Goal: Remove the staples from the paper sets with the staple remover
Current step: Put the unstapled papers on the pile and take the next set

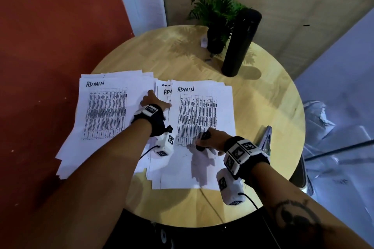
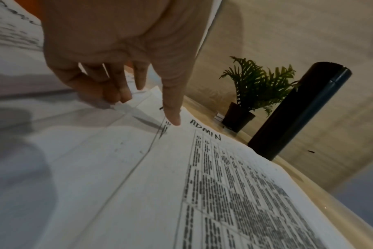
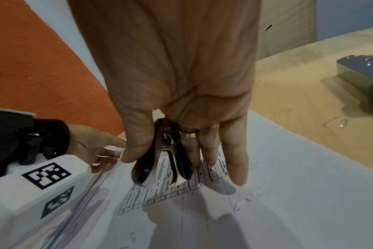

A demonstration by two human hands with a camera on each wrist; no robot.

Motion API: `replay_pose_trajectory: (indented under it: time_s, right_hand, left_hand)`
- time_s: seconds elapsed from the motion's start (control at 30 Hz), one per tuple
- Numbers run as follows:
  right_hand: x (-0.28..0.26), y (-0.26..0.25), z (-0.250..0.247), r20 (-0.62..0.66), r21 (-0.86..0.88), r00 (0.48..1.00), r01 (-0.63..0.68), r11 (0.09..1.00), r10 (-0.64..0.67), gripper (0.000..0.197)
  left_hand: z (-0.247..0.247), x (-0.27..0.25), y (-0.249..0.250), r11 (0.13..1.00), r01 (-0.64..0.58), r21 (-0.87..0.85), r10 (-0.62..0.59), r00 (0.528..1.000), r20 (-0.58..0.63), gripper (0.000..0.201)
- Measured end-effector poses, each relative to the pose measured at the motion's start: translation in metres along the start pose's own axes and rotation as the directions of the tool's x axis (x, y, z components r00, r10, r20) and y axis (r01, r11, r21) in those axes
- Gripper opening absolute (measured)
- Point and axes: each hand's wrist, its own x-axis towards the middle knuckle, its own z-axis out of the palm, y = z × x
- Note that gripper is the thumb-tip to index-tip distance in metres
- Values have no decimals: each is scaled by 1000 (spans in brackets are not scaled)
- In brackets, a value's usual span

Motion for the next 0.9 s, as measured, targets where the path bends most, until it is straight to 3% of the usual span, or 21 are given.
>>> replay_pose_trajectory:
  time_s: [0.2, 0.33, 0.43, 0.53, 0.63, 0.77, 0.9]
  right_hand:
    - [3, 3, 0, 16, 10, 1000, 17, 1000, -17, 33]
    - [1, 4, 1, 9, 32, 1000, 15, 999, -15, 31]
    - [2, 4, 1, 17, 35, 1000, 16, 999, -17, 31]
    - [2, 5, 3, 7, 36, 1000, 24, 999, -24, 30]
    - [0, 6, 2, 11, 34, 999, 33, 999, -33, 30]
    - [-1, 5, 2, -5, 42, 999, 35, 999, -35, 33]
    - [-2, 5, 2, -37, 76, 999, 35, 996, -32, 32]
  left_hand:
    - [-5, 15, -3, 998, 0, 62, 0, 1000, 12, 75]
    - [4, 47, -19, 996, 91, 23, -93, 994, 63, 84]
    - [-4, 13, -6, 996, -25, 86, 24, 1000, 7, 63]
    - [2, -15, 2, 987, -163, 3, 162, 984, 70, 44]
    - [9, -20, -5, 984, -165, -69, 172, 978, 118, 52]
    - [9, -19, -18, 974, -63, -219, 128, 947, 296, 69]
    - [12, -20, -28, 931, -55, -360, 153, 956, 249, 80]
